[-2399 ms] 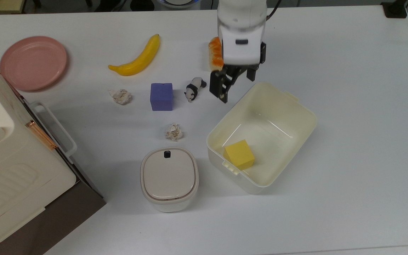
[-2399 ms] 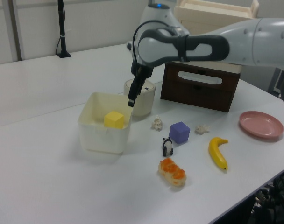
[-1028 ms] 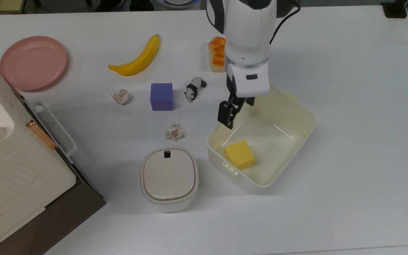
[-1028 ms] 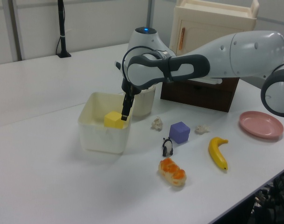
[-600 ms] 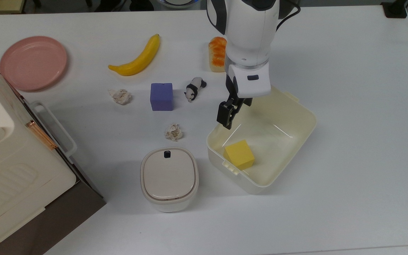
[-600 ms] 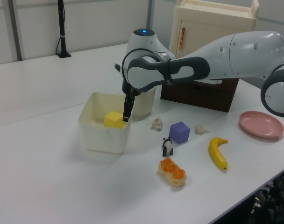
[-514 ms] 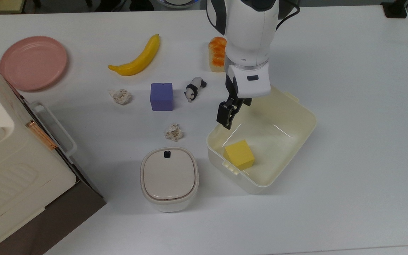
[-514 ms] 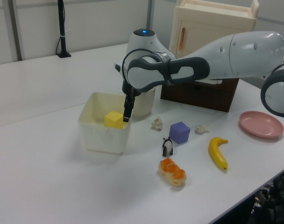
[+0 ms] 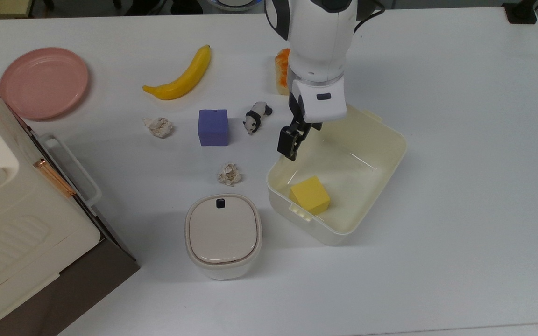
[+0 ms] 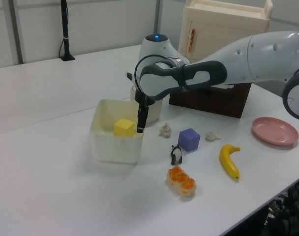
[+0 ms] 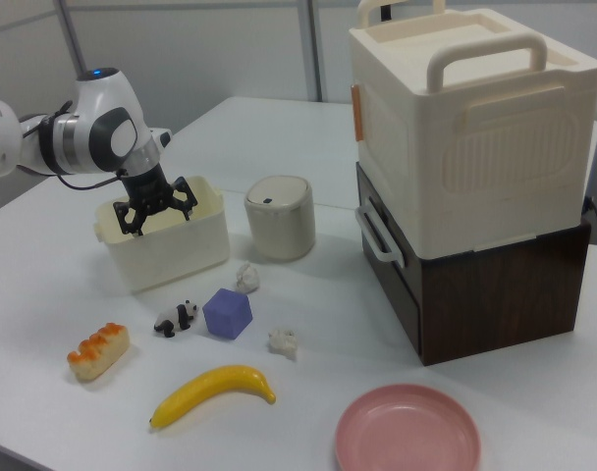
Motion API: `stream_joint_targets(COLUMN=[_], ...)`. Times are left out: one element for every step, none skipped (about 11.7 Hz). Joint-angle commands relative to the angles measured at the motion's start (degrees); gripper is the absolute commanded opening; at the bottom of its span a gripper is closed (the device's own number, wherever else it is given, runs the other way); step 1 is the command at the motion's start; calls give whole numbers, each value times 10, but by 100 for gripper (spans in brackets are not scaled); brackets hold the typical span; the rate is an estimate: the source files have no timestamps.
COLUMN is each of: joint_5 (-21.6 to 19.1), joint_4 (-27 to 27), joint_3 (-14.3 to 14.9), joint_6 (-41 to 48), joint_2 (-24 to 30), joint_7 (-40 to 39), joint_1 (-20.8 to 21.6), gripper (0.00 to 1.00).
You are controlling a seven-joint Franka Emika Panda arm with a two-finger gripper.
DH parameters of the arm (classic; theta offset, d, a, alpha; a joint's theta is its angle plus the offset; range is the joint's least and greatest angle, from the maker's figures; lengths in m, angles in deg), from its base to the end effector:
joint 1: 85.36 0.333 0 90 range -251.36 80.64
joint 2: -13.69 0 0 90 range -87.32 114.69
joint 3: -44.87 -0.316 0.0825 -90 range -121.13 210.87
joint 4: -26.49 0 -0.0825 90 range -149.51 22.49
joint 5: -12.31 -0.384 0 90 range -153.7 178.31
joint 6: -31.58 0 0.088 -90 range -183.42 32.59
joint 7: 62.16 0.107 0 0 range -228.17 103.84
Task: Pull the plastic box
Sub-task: 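Drag the cream box across the table toward the purple cube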
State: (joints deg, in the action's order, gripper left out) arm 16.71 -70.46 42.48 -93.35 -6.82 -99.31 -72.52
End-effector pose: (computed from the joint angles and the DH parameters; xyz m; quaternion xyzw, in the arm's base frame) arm 0.6460 0.1700 0.4018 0.8870 0.4564 0.0593 0.0376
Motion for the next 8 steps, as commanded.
stream_joint_targets(joint_5=[10,10,10,10,10,10,10,10], joint_4=[-52,-60,-73,-85,-96,-101,-104,-105], joint_3=[2,2,2,3,4,5,7,9], joint_6=[17,22,22,23,23,33,48,57], joint_2=[42,47,57,67,75,84,91,98], joint_7=[-13,-23,-30,-37,-44,-49,-59,-68], joint_1=[-6,-8,-14,-15,-21,-23,-23,-25], gripper=[100,100,100,100,100,100,100,100])
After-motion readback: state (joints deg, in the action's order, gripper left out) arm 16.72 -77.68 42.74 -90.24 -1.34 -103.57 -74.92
